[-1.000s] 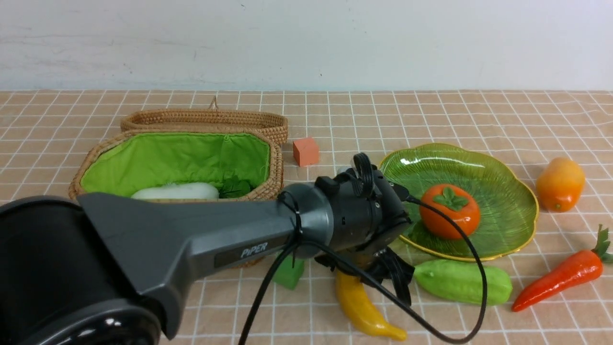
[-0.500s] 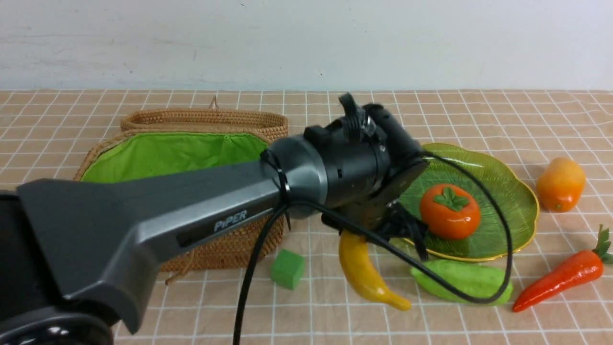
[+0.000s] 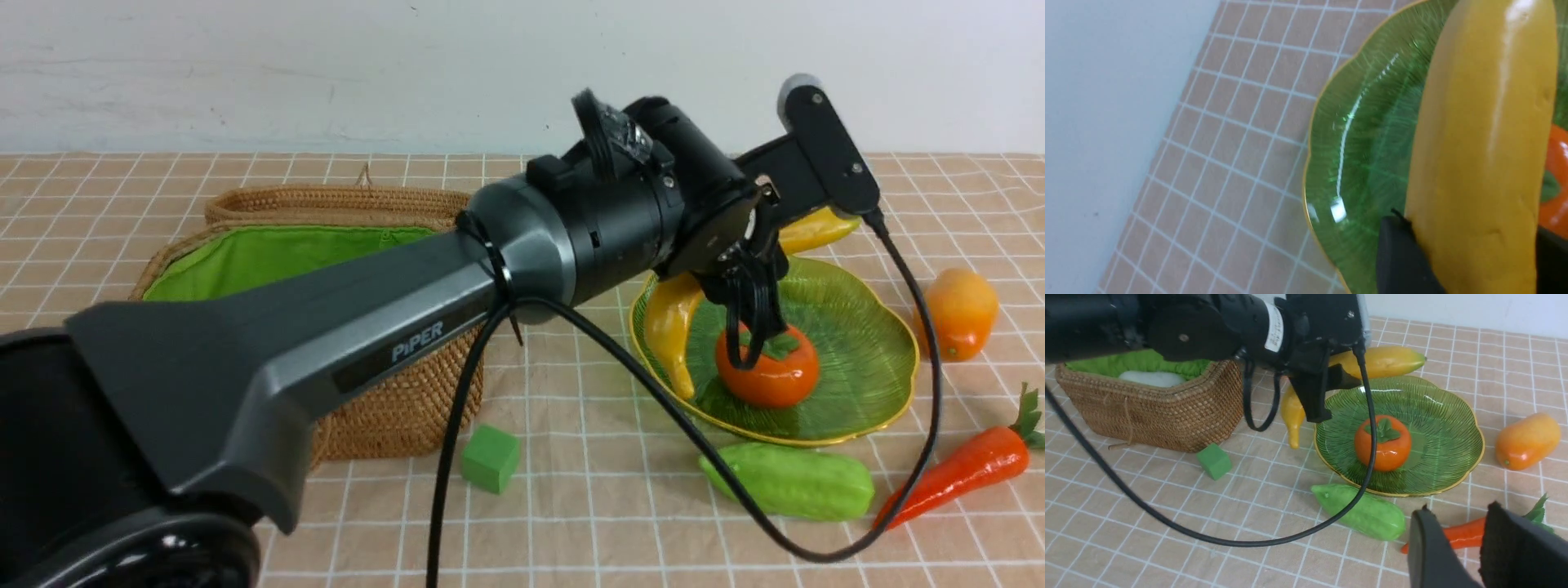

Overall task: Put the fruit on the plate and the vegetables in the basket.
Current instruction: Grab a mangosteen with your left arm and put it on the plate on the right, then take a chayote with your right arm and place it on the basket on the left.

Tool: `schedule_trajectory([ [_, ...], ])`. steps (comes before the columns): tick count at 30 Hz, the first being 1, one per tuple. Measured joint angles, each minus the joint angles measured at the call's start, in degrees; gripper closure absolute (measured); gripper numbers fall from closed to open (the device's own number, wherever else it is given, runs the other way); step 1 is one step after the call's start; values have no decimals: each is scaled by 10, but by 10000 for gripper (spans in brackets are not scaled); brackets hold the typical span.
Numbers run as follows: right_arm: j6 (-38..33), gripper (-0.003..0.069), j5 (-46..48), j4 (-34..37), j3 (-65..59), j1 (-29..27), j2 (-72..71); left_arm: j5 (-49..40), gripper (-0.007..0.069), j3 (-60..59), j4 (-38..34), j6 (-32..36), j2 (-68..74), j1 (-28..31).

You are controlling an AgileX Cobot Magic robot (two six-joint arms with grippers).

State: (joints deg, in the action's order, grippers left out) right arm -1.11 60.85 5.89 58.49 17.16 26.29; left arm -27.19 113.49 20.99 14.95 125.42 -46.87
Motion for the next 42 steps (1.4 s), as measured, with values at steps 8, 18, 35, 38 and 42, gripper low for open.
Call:
schedule_trajectory([
  [8,-2,449,-1,32,0,0,0,144,323,0,44,3,59,30],
  [18,-3,448,-8,33,0,0,0,199,188,0,47,3,88,31],
  [35,-15,445,-1,27,0,0,1,-12,354,-3,-25,-149,11,3],
  [38,-16,445,0,27,0,0,7,-119,553,-3,-37,-223,-64,-20],
  [42,-16,445,3,31,0,0,41,-231,638,-9,-84,-246,-179,-44],
])
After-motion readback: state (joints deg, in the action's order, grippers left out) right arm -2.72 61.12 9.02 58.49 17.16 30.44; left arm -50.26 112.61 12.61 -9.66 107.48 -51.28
